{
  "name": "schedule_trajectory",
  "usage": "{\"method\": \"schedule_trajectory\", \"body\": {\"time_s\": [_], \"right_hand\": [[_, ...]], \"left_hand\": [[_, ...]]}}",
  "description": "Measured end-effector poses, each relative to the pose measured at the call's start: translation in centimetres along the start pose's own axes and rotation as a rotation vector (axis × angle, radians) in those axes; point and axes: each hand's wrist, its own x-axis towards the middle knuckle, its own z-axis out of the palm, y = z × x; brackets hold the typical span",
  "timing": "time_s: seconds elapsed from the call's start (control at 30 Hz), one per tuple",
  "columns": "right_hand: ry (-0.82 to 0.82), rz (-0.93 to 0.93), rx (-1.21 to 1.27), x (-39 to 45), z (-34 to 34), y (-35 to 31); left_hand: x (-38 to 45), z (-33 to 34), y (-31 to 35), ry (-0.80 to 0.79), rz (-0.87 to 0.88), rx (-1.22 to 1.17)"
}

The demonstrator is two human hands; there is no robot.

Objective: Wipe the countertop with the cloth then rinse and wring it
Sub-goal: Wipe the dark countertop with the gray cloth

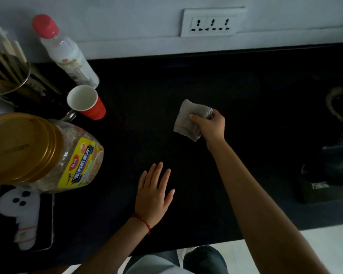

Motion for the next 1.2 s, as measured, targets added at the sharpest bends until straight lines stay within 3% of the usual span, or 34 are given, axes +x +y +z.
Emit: {"method": "schedule_trajectory", "body": {"time_s": [0.33, 0.5, 0.73, 0.87, 1.03, 1.2], "right_hand": [[0.135, 0.057, 0.493, -8.9, -15.5, 4.9], [0.346, 0.081, 0.676, -15.1, -25.6, 9.7], [0.695, 0.186, 0.824, -25.7, -40.1, 21.6], [0.889, 0.331, 0.875, -32.2, -46.5, 30.0], [1.137, 0.557, 0.981, -39.7, -51.6, 39.7], [1.310, 0.733, 1.013, -43.1, -54.8, 45.9]], "left_hand": [[0.9, -1.7, 3.2, -0.084, -0.100, -0.047], [1.8, -2.4, 10.1, -0.113, 0.075, -0.166], [-0.9, 0.8, 27.4, -0.155, 0.350, -0.322], [-4.6, 5.3, 37.7, -0.404, 0.403, -0.418], [-8.2, 11.7, 46.3, -0.768, 0.384, -0.297], [-8.6, 15.9, 50.7, -0.891, 0.281, -0.174]]}}
